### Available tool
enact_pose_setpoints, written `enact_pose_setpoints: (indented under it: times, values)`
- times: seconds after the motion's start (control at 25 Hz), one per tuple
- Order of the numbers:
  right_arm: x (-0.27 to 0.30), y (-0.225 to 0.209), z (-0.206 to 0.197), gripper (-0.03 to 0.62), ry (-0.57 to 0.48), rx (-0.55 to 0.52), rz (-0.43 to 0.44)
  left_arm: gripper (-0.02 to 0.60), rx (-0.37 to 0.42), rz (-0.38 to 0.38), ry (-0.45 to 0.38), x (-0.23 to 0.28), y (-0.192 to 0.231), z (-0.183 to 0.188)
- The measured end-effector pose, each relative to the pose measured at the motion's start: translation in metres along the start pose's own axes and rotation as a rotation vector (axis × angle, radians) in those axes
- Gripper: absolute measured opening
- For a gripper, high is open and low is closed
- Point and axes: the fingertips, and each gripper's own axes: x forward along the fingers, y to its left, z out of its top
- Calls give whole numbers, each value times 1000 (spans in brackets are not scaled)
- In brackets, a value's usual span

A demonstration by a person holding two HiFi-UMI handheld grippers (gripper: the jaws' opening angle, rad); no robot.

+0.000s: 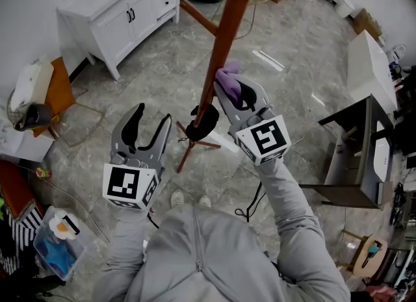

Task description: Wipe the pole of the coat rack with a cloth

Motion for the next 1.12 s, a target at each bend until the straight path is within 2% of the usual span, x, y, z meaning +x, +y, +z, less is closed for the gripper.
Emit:
enact_pose_setpoints:
  times: [0.4,1.12]
  values:
    - [2,16,-30,69,55,20,14,267,-13,-9,10,3,2,-6]
    - [-4,14,-18,69,70,-16,-27,267,-1,-20,-7,4,4,0]
